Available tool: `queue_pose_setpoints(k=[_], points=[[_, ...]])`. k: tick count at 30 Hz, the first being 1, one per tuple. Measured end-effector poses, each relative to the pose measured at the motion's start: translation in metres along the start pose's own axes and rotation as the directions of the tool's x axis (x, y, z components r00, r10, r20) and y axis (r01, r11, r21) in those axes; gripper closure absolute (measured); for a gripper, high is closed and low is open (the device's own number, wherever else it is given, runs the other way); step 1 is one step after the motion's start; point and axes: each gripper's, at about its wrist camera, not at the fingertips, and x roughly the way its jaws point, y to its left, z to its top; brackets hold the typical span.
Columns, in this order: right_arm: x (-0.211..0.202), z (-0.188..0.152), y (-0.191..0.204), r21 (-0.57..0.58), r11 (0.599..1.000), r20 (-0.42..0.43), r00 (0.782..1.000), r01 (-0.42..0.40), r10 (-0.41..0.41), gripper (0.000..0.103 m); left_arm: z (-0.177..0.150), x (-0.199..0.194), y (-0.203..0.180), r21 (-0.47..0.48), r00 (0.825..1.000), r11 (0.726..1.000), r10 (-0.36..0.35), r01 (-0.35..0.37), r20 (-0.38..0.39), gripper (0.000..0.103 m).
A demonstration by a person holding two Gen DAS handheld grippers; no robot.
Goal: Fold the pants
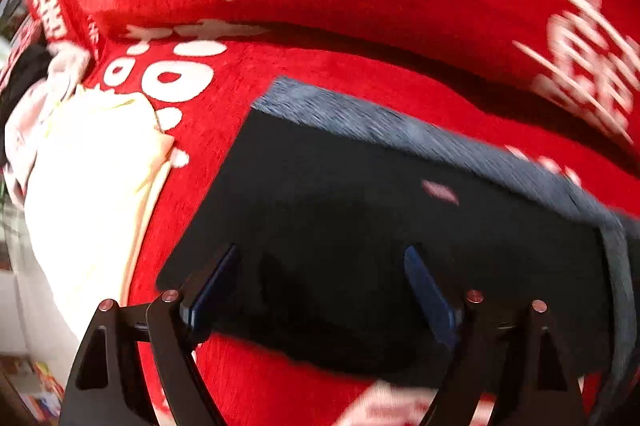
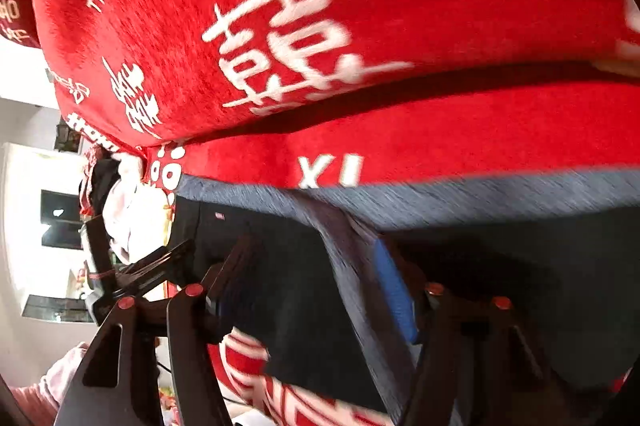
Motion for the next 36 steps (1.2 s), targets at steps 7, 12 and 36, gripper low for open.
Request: queue_pose_setpoints(k=[7, 12, 36], points=[[-0.083, -0.094, -0.066, 0.195, 0.977, 0.042, 0.995, 0.084, -0.094, 0.037, -0.056, -0.035, -0.069, 0.239, 0.987, 0.958, -0.151, 0.162, -0.062, 0.018], [-0.145, -0.186, -0.107, 0.332, 0.93, 0.085, 0.977, 0.156, -0.194, 0.037, -0.085, -0.052, -0.139, 0.385, 0.951, 0.87, -0.293, 0.307, -0.096, 0.018], [-0.141, -0.367, -0.259, 0.593, 0.797, 0.173, 0.985, -0.112, 0.01, 0.038, -0.181, -0.045, -0.29, 0.331, 0.87, 0.811, -0.402, 0.483, -0.286, 0.018]])
